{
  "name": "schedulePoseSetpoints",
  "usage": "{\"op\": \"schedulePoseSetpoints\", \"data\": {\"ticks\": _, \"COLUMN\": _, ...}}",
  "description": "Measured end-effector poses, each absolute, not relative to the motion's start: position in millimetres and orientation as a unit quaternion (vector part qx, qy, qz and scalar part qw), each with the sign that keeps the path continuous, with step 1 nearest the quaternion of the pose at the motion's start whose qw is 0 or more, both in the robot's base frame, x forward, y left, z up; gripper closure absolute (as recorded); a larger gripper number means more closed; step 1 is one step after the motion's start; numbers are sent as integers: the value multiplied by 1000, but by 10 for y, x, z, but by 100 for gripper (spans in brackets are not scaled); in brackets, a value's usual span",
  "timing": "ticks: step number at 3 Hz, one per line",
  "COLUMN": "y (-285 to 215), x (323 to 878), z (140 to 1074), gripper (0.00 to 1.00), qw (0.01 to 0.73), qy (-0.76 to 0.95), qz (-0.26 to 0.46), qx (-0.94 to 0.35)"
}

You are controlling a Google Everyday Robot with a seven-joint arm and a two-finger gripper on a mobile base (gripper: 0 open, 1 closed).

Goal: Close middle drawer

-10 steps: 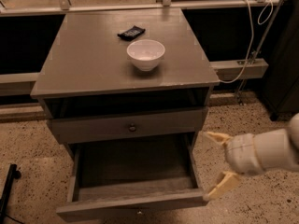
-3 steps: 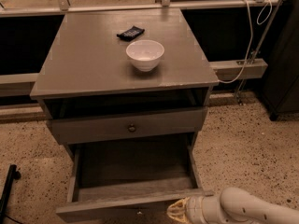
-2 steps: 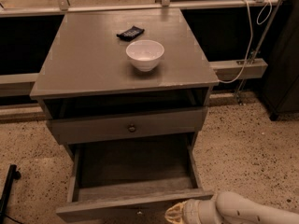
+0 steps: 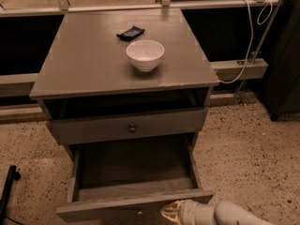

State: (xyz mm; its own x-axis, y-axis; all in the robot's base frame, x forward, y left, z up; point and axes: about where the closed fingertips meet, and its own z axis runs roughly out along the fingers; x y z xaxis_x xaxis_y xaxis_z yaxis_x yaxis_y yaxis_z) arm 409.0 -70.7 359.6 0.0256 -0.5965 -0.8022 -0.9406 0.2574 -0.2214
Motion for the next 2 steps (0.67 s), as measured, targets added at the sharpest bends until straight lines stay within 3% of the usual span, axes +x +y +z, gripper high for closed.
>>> {"op": "schedulePoseSetpoints", "data": {"ticks": 2, "y": -531, "x": 4544, "z": 3821, "gripper": 100, "qw": 501, "qy": 654, "qz": 183, "qx": -537}}
